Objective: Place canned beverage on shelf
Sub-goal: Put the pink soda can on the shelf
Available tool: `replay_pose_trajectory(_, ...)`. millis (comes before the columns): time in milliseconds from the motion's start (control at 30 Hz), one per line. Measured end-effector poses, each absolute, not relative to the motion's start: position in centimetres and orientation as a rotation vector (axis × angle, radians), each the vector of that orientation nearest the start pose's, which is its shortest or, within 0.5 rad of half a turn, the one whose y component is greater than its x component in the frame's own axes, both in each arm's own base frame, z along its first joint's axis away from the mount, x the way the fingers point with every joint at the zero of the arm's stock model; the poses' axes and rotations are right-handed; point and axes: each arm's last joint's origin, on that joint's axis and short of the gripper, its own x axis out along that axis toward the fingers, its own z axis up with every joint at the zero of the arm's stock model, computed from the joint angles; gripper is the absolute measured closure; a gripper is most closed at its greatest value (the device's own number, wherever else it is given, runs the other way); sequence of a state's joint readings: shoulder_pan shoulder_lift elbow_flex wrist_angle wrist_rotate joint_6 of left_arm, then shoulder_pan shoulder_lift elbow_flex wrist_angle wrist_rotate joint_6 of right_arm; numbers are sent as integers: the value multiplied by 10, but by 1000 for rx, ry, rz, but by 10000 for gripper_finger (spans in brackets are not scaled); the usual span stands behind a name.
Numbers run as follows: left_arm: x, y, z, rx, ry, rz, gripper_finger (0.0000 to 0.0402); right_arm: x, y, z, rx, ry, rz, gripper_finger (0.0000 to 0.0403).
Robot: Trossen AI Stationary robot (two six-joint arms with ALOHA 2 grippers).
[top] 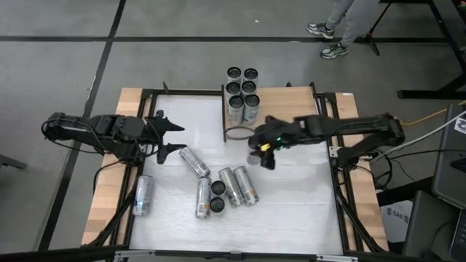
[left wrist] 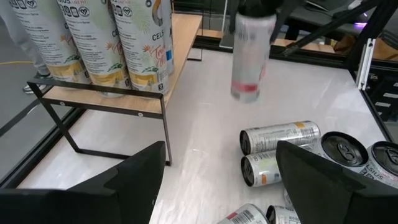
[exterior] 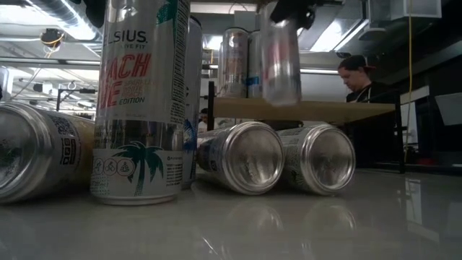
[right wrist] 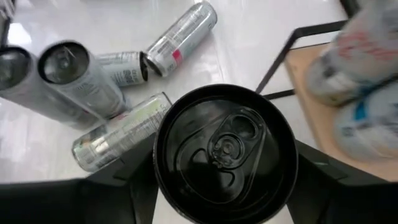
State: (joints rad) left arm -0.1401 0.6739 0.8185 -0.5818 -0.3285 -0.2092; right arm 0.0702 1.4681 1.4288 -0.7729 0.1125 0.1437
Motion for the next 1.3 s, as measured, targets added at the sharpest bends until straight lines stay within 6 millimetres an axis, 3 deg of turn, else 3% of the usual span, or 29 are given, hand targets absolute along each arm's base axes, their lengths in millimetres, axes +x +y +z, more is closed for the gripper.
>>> replay_pose_trajectory(233,134,-9,323,-105,400,229,106,266,0,379,89,729,-138,150)
replay_pose_trajectory(533,134,-9,323,-106,396,228,106,227,-37,399,10,700,-228,149)
replay_pose_trajectory(1000,135,-9,325,-109,380,231,106,220,-121,399,-130,638,-268,149)
replay_pose_trajectory(1300,135,-9,326,-106,362,258,106,227,-173,382,-128,628,-285,149)
